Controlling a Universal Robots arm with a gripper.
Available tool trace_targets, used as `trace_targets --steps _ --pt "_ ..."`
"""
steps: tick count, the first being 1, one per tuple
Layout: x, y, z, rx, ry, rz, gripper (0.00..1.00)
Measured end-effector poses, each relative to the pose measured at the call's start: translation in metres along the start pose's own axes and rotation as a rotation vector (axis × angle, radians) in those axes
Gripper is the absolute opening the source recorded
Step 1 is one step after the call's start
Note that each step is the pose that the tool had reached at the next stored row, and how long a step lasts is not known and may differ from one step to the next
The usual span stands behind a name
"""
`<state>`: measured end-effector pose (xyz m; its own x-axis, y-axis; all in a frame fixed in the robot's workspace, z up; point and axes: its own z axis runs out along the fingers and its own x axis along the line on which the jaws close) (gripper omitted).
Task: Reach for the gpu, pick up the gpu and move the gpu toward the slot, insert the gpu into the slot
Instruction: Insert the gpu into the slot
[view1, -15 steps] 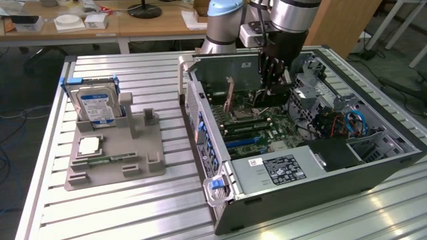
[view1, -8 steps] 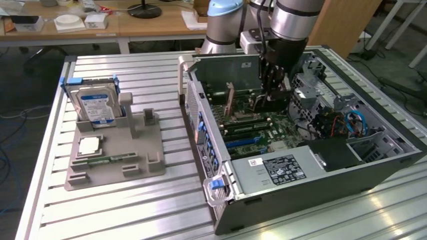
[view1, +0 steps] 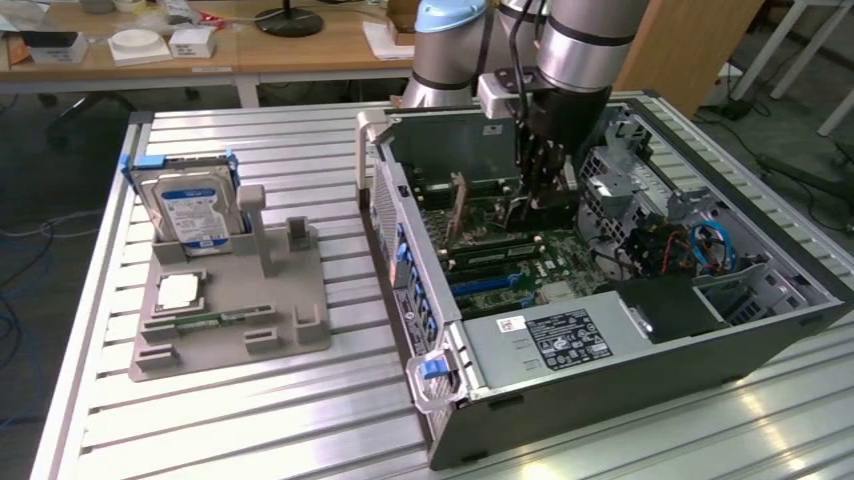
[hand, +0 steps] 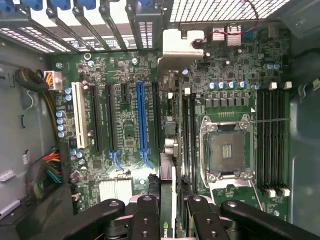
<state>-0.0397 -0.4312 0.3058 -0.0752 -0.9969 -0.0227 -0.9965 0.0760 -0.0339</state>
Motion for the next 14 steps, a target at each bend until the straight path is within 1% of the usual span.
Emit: trace_targets --steps 3,5,7,9,11,14 --pt "0.0002 0.0000 0.0019 -0.0028 0.0105 0.000 0.26" --pt "0.0011 0.0000 0.0025 -0.0046 0.0142 0.000 0.26" --pt "0.0024 0.0001 0.0028 -0.0061 0.0210 0.000 0.26" --pt "0.0033 0.0000 0.0033 -0.0064 0.0293 -0.001 0.26" --pt "0.0040 0.0000 0.0045 -0.0070 0.0313 -0.001 0.26" --pt "0.0045 0.0002 0.0060 -0.0080 0.0324 -0.007 0.26"
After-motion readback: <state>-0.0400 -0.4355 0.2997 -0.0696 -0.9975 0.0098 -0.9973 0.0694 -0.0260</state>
